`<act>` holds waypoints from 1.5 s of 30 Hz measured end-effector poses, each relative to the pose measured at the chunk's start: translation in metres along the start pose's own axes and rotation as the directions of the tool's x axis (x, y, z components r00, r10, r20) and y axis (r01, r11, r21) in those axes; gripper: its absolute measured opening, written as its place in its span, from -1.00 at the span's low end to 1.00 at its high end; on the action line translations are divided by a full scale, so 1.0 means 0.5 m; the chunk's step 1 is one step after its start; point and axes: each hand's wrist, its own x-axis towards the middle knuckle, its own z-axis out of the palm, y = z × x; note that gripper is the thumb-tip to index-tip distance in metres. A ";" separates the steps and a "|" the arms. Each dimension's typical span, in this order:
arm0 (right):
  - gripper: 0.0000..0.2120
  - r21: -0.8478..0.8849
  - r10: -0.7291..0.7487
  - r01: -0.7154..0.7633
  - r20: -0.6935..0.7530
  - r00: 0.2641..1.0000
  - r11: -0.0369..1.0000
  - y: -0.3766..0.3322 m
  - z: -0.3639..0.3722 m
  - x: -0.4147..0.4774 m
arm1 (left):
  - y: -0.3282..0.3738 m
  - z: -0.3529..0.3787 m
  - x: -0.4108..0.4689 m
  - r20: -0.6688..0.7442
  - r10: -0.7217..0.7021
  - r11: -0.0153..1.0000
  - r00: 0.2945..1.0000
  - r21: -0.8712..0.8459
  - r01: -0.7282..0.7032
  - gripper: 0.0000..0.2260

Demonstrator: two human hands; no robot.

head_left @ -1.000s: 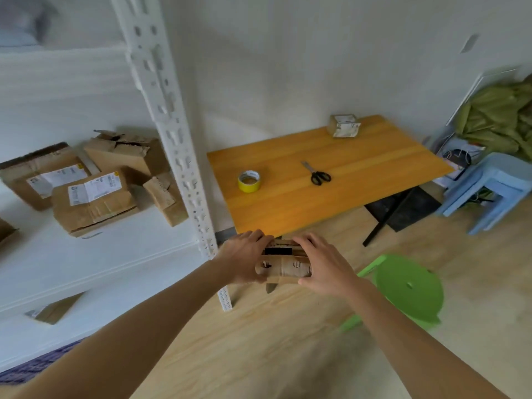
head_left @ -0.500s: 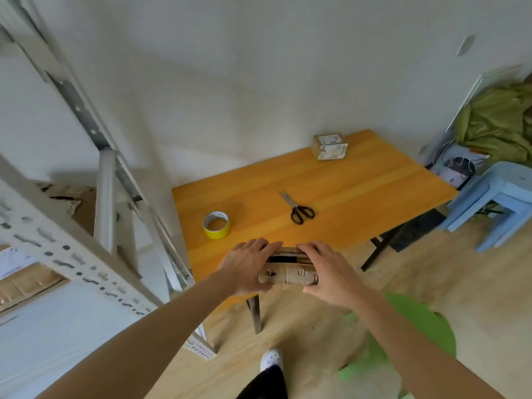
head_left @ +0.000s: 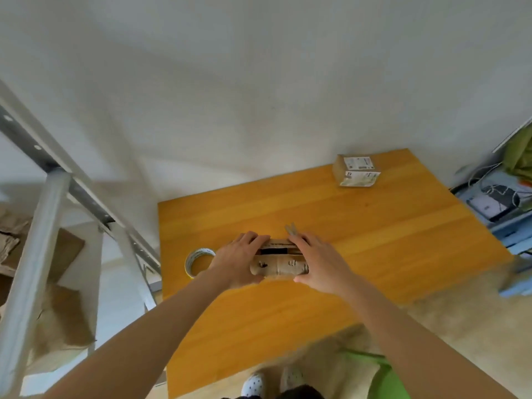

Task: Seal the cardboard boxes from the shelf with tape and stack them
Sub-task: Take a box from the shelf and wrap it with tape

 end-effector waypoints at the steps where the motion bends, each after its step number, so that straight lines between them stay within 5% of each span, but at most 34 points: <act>1: -0.14 -0.003 -0.014 0.014 0.016 1.000 1.000 0.008 -0.004 0.024 | -0.007 0.000 0.014 -0.004 -0.022 1.000 1.000 -0.007 0.022 -0.22; 16: -0.14 0.026 -0.317 0.317 0.132 0.939 0.948 0.105 -0.010 0.309 | -0.076 0.015 0.167 0.023 -0.378 0.919 0.926 -0.111 0.378 -0.21; 29: -0.18 -0.148 -0.486 0.484 0.028 0.874 0.862 0.131 0.038 0.390 | -0.119 0.054 0.209 -0.051 -0.388 0.920 0.920 0.042 0.391 -0.21; 40: -0.14 -0.204 -0.363 0.360 0.023 0.932 0.910 0.097 0.082 0.363 | -0.134 0.085 0.203 -0.040 -0.330 0.930 0.943 0.161 0.332 -0.27; 45: -0.19 -0.030 -0.306 0.306 0.011 0.952 0.952 0.074 0.075 0.364 | -0.151 0.077 0.205 -0.033 -0.316 0.941 0.948 0.115 0.318 -0.30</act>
